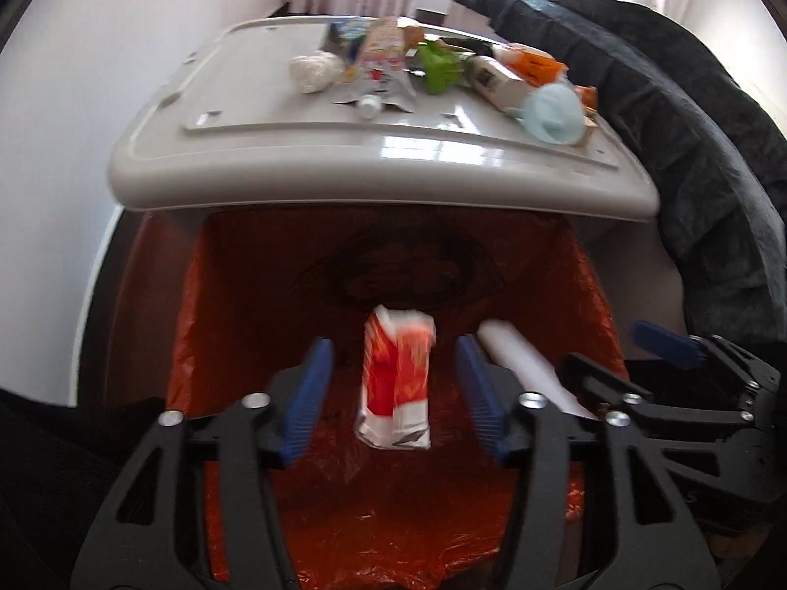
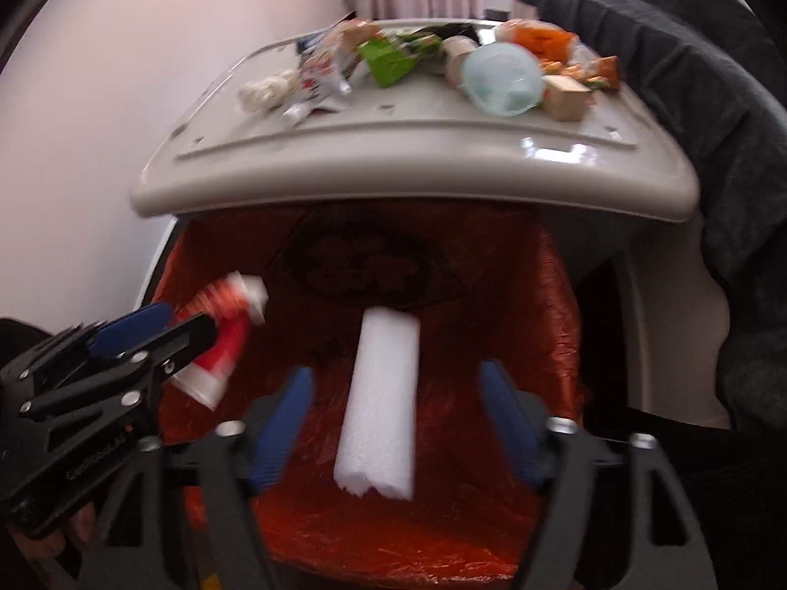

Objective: Collect trash
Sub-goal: 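Lower both held items into the orange-lined bin and open both grippers, then grasp the white tissue with the left gripper while the right gripper grasps the light-blue cup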

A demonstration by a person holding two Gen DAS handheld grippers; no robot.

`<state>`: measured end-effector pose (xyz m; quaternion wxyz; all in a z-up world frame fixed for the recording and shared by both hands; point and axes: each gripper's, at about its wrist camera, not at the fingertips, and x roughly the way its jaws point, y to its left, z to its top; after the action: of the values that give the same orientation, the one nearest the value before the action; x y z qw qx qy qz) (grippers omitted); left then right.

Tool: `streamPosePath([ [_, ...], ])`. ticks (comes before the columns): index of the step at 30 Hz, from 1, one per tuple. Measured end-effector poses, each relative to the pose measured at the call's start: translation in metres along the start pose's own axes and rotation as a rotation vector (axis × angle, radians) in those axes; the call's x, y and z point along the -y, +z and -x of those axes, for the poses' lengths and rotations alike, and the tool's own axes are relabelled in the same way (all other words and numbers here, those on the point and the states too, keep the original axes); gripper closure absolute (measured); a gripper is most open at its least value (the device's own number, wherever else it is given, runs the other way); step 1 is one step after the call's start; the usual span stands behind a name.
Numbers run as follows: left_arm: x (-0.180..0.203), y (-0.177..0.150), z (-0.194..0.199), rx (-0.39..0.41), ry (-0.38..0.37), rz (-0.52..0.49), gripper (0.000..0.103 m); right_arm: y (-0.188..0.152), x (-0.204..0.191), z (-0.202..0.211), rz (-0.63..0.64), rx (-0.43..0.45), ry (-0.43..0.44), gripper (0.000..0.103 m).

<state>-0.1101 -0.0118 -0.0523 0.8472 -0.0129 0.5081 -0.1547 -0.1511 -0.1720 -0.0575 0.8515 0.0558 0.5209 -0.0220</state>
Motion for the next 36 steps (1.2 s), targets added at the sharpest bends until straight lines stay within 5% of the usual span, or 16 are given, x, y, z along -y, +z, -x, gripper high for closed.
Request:
streamPosePath([
  [1, -0.004, 0.001, 0.003, 0.015, 0.004, 0.02, 0.033, 0.001, 0.004, 0.002, -0.018, 0.011, -0.001, 0.021],
  [7, -0.018, 0.015, 0.016, 0.13, 0.004, 0.05, 0.027, 0.011, 0.018, 0.014, -0.073, 0.086, -0.001, 0.02],
  [15, -0.033, 0.081, 0.028, 0.293, 0.047, 0.018, 0.02, 0.059, 0.019, 0.047, -0.008, 0.295, -0.074, 0.016],
  [24, -0.051, 0.158, -0.029, 0.269, 0.121, 0.03, 0.02, 0.103, 0.01, 0.05, 0.037, 0.42, -0.092, 0.013],
  [36, -0.058, 0.194, -0.107, 0.187, 0.148, -0.003, 0.029, 0.101, 0.012, 0.02, 0.064, 0.379, -0.086, 0.013],
])
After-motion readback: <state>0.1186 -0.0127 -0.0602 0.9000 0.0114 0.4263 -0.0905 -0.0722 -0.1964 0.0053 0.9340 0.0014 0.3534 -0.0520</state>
